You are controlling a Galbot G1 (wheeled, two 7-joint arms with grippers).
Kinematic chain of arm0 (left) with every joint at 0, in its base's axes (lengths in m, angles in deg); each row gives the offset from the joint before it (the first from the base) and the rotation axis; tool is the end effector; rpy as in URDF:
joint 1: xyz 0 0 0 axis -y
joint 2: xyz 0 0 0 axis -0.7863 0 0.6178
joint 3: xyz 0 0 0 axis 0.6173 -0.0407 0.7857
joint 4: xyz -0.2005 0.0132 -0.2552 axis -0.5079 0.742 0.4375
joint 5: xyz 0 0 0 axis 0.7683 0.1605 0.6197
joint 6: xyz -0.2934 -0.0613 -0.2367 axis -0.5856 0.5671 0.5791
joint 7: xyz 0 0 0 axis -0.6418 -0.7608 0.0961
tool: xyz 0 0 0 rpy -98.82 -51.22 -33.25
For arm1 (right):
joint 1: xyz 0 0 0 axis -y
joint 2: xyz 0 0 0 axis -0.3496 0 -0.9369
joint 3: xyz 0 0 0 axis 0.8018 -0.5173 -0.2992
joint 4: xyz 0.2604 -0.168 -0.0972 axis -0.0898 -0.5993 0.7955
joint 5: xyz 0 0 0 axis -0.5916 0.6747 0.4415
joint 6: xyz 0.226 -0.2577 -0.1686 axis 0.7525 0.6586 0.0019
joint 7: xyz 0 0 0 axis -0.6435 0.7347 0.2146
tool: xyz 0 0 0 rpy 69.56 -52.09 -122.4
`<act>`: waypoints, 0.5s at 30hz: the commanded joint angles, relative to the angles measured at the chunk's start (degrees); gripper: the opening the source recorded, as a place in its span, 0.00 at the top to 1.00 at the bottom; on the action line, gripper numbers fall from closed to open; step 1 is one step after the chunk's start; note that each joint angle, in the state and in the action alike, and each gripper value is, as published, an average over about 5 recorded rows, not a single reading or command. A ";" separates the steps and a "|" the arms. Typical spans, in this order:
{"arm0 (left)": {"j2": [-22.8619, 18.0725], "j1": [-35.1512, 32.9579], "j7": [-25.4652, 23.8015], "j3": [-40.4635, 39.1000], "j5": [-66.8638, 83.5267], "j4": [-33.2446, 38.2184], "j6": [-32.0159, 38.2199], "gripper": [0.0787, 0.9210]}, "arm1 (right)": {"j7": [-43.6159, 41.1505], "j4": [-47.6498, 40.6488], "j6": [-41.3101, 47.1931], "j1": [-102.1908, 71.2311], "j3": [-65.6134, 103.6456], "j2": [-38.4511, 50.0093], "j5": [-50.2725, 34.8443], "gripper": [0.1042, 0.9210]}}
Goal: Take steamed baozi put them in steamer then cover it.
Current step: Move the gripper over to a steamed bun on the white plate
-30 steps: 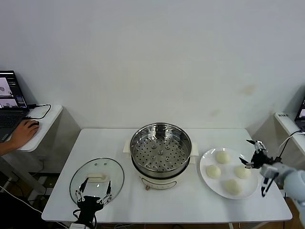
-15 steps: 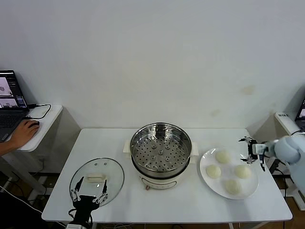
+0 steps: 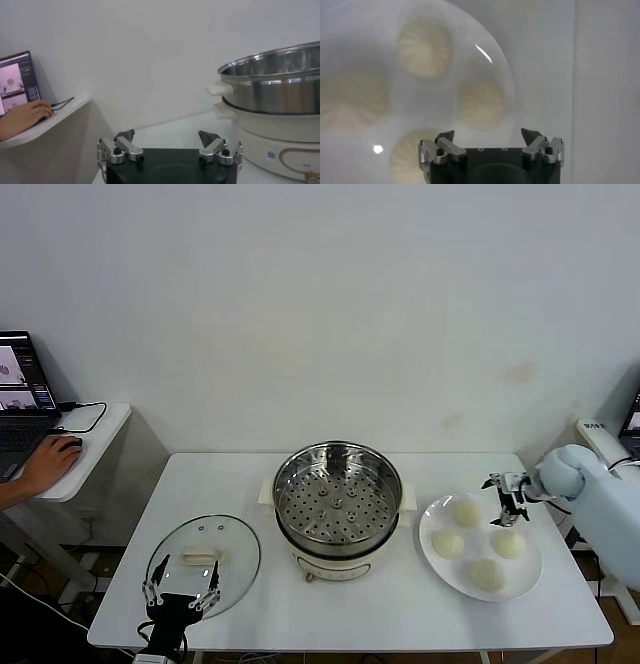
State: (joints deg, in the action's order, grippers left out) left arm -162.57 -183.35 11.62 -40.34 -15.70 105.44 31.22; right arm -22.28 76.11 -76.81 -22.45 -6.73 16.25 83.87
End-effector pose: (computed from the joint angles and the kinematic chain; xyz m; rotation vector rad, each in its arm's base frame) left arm 0.1665 0.0400 -0.2962 0.0280 -2.9446 -0.4158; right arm 0.5345 -0.2089 -0.2237 1.1310 -1.5051 1.4759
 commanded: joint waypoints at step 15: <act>0.12 0.07 -0.10 0.06 -0.11 0.09 0.21 0.12 | 0.79 -5.74 1.34 2.55 -4.26 -5.40 0.89 0.14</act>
State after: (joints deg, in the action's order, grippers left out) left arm -162.51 -183.27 11.53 -40.32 -15.78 105.55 31.42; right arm -21.28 71.10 -75.45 -20.55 -9.87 11.75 85.13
